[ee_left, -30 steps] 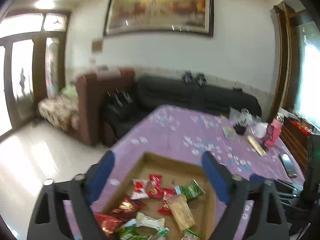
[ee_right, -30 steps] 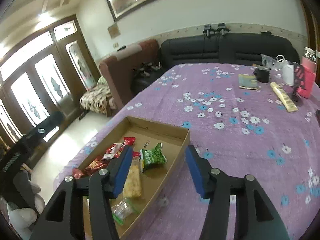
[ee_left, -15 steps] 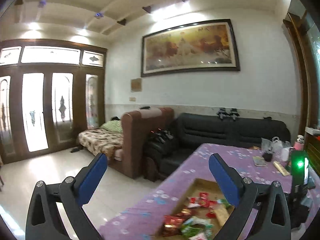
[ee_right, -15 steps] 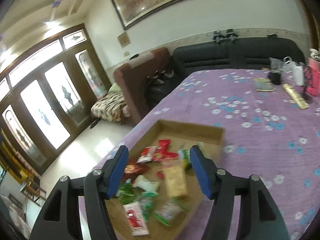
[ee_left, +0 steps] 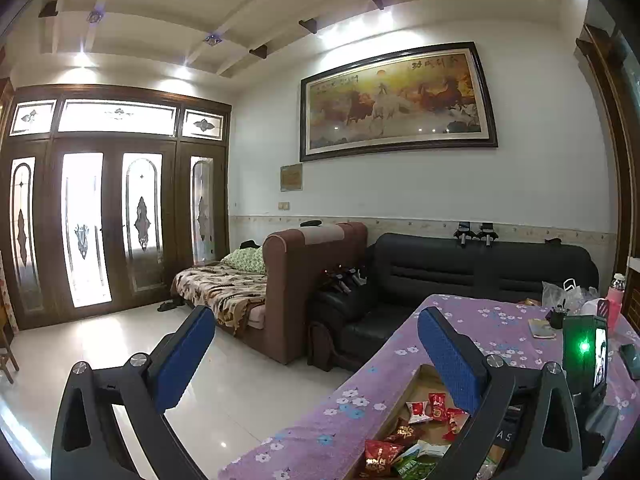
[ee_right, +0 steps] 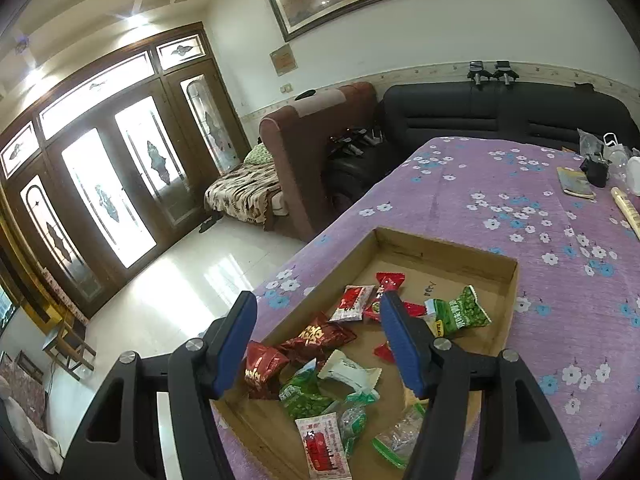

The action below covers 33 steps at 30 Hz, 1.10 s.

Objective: Organize snacks

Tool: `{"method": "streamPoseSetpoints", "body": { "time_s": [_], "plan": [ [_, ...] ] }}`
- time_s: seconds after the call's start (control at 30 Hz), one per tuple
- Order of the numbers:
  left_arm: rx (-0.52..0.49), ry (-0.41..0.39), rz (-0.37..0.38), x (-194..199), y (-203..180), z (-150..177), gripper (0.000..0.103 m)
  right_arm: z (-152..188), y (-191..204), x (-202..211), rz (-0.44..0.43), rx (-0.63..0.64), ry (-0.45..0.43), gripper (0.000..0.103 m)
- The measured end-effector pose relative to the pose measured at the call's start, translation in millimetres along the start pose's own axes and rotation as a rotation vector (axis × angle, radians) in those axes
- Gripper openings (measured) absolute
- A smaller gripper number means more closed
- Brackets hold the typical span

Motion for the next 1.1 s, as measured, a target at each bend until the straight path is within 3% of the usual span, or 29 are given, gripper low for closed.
{"method": "streamPoseSetpoints", "body": {
  "time_s": [0.23, 0.37, 0.43, 0.67, 0.73, 0.87, 1.1],
  "plan": [
    [-0.003, -0.02, -0.012, 4.6, -11.1, -1.1, 0.103, 1.3, -5.0, 6.9, 0.001, 0.015, -0.011, 0.064],
    [0.001, -0.083, -0.092, 16.9, -14.9, -5.7, 0.103, 2.9, -6.0, 19.9, 0.012, 0.059, -0.034, 0.064],
    [0.028, -0.072, -0.129, 15.7, -15.8, 2.9, 0.103, 6.3, -4.4, 30.0, 0.01, 0.078, -0.052, 0.066],
    [0.096, 0.282, -0.015, -31.5, -47.3, 86.9, 0.103, 31.7, -14.8, 50.4, 0.062, 0.147, -0.023, 0.069],
    [0.109, 0.347, 0.005, -35.1, -56.6, 104.5, 0.103, 37.4, -21.3, 52.8, 0.081, 0.153, -0.013, 0.069],
    [0.082, 0.414, 0.008, -38.7, -73.2, 124.0, 0.103, 46.3, -27.2, 53.3, 0.1, 0.155, 0.017, 0.071],
    [0.062, 0.445, 0.015, -43.2, -79.3, 137.5, 0.103, 58.6, -22.8, 46.5, 0.12, 0.187, 0.053, 0.072]
  ]
}}
Point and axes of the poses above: each gripper's, at about its wrist camera, not at the fingertips, and x roughly against the way its jaws point, y to its left, z to its underside, the point moved 10 cm from there along -x, roughly the way its jaws point, and after that the axes turned 5 degrees about -y, right-handed, at the moved point
